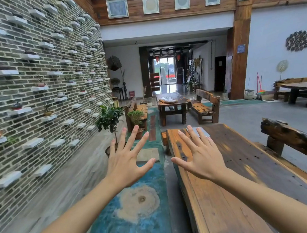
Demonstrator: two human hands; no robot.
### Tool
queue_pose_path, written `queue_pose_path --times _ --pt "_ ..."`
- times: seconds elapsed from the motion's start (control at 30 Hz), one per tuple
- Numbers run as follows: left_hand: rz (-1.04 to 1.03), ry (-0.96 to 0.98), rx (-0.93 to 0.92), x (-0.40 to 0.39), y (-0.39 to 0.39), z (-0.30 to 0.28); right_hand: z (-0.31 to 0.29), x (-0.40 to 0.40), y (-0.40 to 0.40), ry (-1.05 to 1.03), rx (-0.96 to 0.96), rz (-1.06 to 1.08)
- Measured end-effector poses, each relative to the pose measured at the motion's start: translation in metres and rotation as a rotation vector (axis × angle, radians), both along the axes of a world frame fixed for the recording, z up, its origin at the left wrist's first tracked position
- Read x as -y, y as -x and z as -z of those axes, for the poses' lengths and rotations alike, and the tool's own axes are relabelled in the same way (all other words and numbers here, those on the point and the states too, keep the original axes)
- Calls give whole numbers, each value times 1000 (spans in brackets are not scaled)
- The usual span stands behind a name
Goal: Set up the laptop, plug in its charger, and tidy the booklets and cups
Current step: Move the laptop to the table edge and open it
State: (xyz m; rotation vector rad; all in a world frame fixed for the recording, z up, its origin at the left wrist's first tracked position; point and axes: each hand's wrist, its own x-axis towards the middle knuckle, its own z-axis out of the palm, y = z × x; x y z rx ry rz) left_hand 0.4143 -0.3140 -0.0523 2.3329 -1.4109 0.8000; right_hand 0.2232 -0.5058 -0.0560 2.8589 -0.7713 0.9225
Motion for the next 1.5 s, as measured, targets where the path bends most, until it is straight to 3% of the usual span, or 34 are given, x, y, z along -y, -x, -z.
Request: queue_pose_path --times 0.37,0.67,1.13,1.5 --pt "73 11 15 132 -192 -22 18 127 -175 -74 9 109" --pt "125 -39 0 251 -303 4 26 247 -270 -144 -35 164" --pt "147 -48 -38 507 -496 10 39 508 -469 -142 -26 192" --pt "154 -80 -68 655 -639 44 67 652 -591 -150 -85 234"
